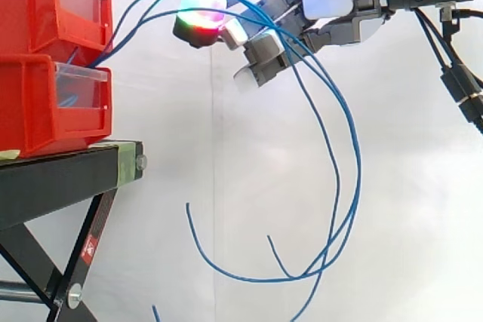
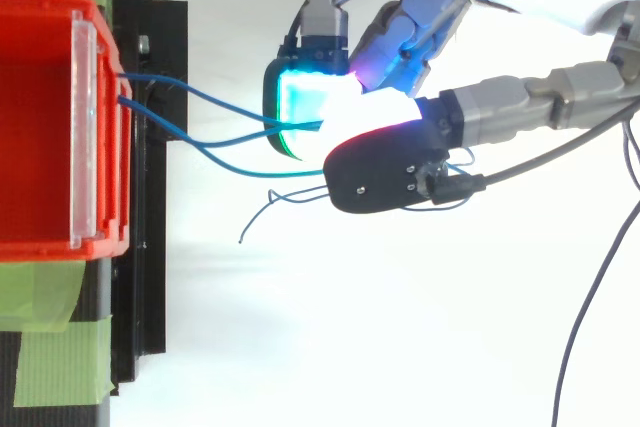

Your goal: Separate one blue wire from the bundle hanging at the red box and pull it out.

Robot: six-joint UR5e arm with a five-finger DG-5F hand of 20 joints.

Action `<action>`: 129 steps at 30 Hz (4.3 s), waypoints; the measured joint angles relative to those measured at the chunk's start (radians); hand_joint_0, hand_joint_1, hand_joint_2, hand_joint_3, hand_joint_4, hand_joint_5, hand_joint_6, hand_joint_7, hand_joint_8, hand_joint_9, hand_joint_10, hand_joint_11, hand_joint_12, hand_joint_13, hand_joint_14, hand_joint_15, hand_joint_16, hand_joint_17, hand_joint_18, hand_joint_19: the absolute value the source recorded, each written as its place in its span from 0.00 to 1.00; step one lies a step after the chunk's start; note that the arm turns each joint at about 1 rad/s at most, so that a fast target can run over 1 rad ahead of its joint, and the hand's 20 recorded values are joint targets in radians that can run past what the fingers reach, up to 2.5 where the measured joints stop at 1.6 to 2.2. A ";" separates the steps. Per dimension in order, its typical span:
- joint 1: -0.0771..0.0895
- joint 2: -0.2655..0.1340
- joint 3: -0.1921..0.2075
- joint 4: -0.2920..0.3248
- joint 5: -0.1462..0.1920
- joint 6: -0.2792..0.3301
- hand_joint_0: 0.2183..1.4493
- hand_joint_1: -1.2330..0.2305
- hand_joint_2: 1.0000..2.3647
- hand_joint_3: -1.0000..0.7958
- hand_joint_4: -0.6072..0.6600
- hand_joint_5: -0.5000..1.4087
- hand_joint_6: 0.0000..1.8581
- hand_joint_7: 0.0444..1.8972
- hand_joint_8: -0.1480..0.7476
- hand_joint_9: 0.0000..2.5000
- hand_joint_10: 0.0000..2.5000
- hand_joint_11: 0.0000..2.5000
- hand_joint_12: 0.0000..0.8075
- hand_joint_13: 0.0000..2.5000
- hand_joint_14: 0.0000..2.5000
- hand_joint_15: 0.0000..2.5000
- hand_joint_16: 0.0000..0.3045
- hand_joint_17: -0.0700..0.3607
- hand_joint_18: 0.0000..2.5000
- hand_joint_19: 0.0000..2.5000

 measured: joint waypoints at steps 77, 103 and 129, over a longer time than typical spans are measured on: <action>0.000 -0.001 0.000 0.004 0.000 0.001 0.22 0.31 0.00 0.30 0.67 0.15 0.49 0.47 0.57 0.50 0.00 0.59 0.57 0.56 0.00 0.57 0.22 0.51 0.31 0.19; 0.000 -0.001 0.000 0.003 0.000 0.000 0.30 0.44 0.01 0.37 0.62 0.19 0.47 0.51 0.56 0.58 0.01 0.60 0.52 0.60 0.01 0.57 0.18 0.45 0.32 0.20; 0.000 -0.001 0.000 0.004 0.000 0.001 0.28 0.28 0.02 0.48 0.60 0.19 0.47 0.54 0.57 0.59 0.01 0.60 0.56 0.60 0.01 0.56 0.19 0.47 0.34 0.19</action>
